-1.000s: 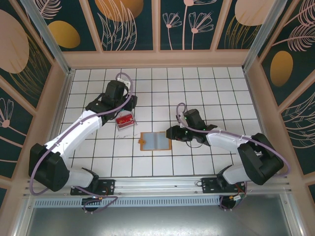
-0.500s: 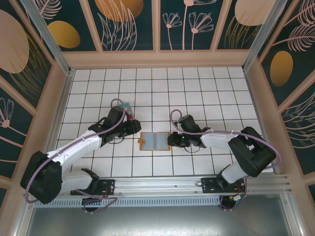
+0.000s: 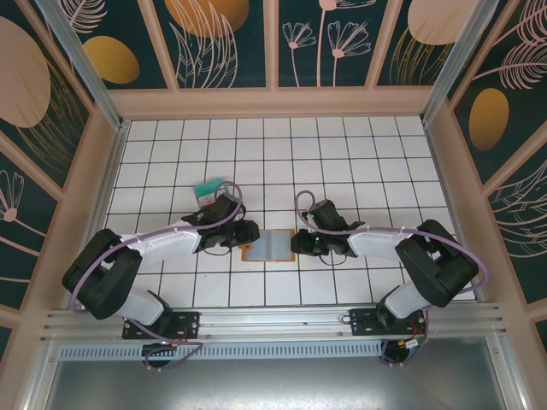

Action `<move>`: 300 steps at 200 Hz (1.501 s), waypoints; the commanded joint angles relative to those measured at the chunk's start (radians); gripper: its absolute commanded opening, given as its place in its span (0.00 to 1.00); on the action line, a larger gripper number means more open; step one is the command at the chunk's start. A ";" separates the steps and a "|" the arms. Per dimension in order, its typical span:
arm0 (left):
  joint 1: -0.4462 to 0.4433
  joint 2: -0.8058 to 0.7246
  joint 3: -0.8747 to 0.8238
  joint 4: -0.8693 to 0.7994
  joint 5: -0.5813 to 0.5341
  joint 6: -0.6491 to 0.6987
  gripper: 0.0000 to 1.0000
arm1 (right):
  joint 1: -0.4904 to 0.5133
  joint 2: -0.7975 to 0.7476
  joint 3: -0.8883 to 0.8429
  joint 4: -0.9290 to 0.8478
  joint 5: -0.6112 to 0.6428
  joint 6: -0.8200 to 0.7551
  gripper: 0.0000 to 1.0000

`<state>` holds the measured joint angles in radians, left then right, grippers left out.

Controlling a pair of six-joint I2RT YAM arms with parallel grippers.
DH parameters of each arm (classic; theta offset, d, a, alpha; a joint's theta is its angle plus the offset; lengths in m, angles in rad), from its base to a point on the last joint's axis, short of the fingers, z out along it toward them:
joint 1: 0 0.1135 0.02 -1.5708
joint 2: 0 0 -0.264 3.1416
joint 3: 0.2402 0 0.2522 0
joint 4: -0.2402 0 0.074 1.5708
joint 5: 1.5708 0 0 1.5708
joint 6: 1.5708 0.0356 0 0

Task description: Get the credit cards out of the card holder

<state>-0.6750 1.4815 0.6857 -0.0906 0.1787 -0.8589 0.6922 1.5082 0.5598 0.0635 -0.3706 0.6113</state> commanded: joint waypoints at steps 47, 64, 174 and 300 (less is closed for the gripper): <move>-0.020 0.059 0.030 0.041 0.039 -0.008 0.45 | 0.007 0.024 -0.006 -0.015 0.026 0.004 0.18; -0.021 0.077 0.031 0.034 0.041 -0.005 0.45 | 0.007 0.030 -0.003 -0.013 0.022 0.002 0.18; -0.072 0.131 0.079 0.106 0.133 -0.007 0.47 | 0.007 0.044 0.008 -0.014 0.016 0.000 0.19; -0.108 0.081 0.182 0.045 0.039 0.009 0.47 | 0.006 0.037 0.012 -0.027 0.025 -0.001 0.19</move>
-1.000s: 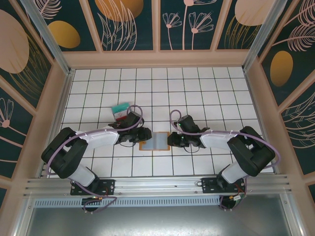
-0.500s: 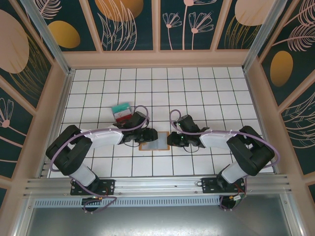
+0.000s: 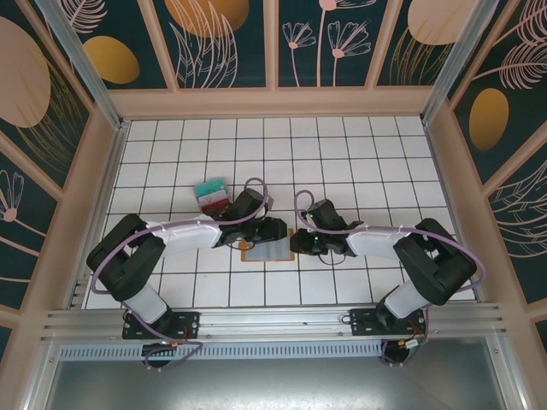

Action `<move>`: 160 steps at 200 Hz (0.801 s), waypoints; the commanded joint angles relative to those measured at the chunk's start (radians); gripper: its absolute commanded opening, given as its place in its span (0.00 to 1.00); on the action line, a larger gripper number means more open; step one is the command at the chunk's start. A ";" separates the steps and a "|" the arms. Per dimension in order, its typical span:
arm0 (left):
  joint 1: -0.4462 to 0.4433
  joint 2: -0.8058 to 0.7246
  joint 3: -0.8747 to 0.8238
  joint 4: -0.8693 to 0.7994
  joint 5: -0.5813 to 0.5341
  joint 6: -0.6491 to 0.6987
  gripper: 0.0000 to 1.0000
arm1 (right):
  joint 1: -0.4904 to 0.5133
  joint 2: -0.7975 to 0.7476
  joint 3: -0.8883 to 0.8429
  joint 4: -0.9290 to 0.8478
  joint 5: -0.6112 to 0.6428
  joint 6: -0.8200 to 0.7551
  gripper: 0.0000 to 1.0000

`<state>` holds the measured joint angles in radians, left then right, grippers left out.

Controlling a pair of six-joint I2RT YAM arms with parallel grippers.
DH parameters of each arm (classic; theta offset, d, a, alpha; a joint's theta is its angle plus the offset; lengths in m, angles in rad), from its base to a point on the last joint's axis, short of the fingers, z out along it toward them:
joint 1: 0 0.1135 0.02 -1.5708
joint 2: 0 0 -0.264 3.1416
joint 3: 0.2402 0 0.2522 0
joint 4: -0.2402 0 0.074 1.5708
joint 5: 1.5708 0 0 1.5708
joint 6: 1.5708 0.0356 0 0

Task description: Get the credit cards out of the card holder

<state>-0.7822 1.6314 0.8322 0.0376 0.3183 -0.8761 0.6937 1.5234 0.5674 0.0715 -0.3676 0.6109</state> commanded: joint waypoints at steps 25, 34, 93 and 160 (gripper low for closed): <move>0.003 -0.117 0.040 -0.178 -0.206 0.057 0.46 | 0.004 0.022 0.006 -0.034 0.021 -0.002 0.19; 0.008 -0.124 0.039 -0.217 -0.240 0.069 0.46 | 0.004 0.024 0.006 -0.033 0.020 0.000 0.19; 0.044 -0.122 -0.010 -0.313 -0.301 0.113 0.46 | 0.006 0.017 -0.003 -0.029 0.019 0.006 0.19; 0.049 -0.082 -0.040 -0.241 -0.221 0.109 0.46 | 0.006 0.008 -0.013 -0.026 0.019 0.012 0.19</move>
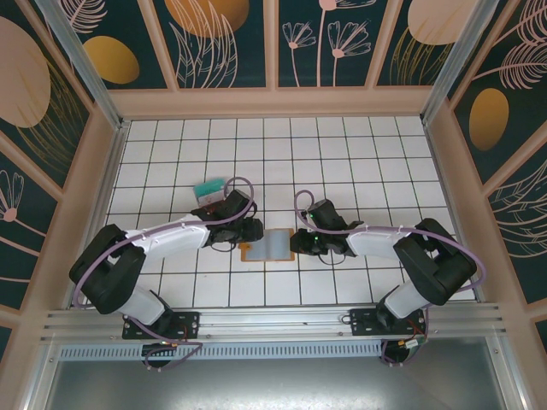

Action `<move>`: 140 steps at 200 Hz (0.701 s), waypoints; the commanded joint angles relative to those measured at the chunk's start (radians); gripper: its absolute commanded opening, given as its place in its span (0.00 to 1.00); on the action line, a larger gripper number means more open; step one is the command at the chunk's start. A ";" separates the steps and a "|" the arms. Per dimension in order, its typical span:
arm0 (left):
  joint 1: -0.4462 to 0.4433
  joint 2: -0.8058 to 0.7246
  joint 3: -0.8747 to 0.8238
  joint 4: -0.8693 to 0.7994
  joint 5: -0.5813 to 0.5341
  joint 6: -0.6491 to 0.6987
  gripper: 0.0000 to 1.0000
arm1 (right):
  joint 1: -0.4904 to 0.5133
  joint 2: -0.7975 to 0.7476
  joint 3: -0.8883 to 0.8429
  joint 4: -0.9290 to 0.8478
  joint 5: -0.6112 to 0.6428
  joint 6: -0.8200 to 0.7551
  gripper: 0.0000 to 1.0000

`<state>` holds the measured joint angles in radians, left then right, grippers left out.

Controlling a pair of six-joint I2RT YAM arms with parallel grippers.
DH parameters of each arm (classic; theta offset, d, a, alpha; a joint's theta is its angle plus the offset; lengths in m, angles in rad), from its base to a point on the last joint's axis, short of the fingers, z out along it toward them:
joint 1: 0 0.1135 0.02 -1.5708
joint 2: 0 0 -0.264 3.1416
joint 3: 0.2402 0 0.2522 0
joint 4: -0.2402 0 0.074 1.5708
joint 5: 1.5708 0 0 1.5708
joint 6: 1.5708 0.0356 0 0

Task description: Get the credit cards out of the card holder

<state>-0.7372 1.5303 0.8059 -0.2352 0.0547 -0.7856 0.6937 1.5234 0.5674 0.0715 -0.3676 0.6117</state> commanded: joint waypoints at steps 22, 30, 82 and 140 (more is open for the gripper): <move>0.005 0.035 -0.015 0.033 0.049 0.012 0.46 | 0.006 0.006 -0.012 -0.029 0.019 0.011 0.19; 0.004 0.043 -0.016 0.031 0.049 0.012 0.46 | 0.006 0.006 -0.011 -0.028 0.019 0.012 0.19; 0.005 0.080 -0.007 -0.007 0.027 0.020 0.45 | 0.006 0.012 -0.011 -0.024 0.019 0.011 0.19; 0.003 0.097 -0.042 0.147 0.185 -0.011 0.48 | 0.006 0.021 -0.003 -0.025 0.019 0.007 0.19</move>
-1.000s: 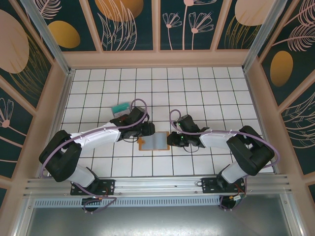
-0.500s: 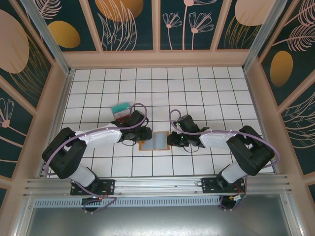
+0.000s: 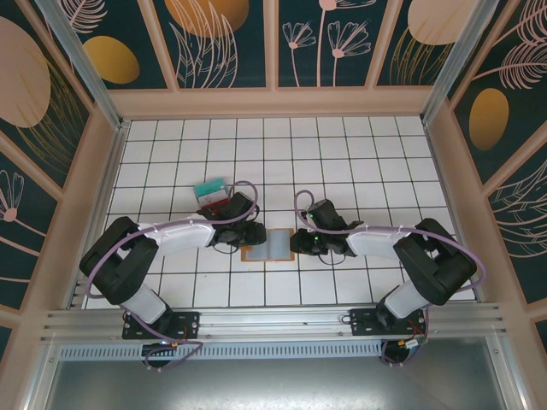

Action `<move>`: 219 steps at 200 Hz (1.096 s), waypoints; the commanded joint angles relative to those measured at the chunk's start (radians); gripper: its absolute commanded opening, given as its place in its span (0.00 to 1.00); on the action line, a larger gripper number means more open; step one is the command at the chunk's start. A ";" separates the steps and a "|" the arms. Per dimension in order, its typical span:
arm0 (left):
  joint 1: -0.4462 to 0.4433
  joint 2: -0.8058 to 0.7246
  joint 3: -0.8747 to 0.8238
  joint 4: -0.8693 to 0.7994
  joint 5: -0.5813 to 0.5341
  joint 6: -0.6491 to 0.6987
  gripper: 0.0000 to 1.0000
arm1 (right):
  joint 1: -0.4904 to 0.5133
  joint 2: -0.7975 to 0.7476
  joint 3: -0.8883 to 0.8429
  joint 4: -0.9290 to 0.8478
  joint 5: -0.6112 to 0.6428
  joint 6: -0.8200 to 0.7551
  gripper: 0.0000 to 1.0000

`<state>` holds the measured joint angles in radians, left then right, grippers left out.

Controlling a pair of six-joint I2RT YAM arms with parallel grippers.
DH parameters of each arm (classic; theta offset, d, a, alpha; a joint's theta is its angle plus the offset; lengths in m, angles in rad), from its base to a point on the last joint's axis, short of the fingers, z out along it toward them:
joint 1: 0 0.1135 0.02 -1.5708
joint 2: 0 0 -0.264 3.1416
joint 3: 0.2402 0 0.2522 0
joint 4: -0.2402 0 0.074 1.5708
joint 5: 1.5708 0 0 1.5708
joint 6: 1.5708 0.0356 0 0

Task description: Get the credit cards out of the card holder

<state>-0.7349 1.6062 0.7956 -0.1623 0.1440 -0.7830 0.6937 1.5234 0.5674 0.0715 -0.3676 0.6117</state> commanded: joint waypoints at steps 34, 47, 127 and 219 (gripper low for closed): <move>0.002 0.033 -0.030 0.130 0.160 -0.025 0.51 | 0.006 0.026 0.000 -0.025 0.019 0.006 0.19; -0.001 0.035 -0.023 0.131 0.167 -0.027 0.50 | 0.006 0.028 0.002 -0.026 0.019 0.005 0.19; -0.041 0.057 0.046 0.244 0.288 -0.067 0.49 | 0.004 0.049 0.018 -0.024 0.018 -0.003 0.19; 0.006 -0.115 0.119 0.010 0.124 0.047 0.48 | -0.011 0.052 0.021 -0.024 0.009 -0.006 0.19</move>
<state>-0.7696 1.5623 0.9077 -0.0536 0.3439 -0.7872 0.6891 1.5463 0.5846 0.0795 -0.3706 0.6109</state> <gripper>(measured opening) 0.482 0.191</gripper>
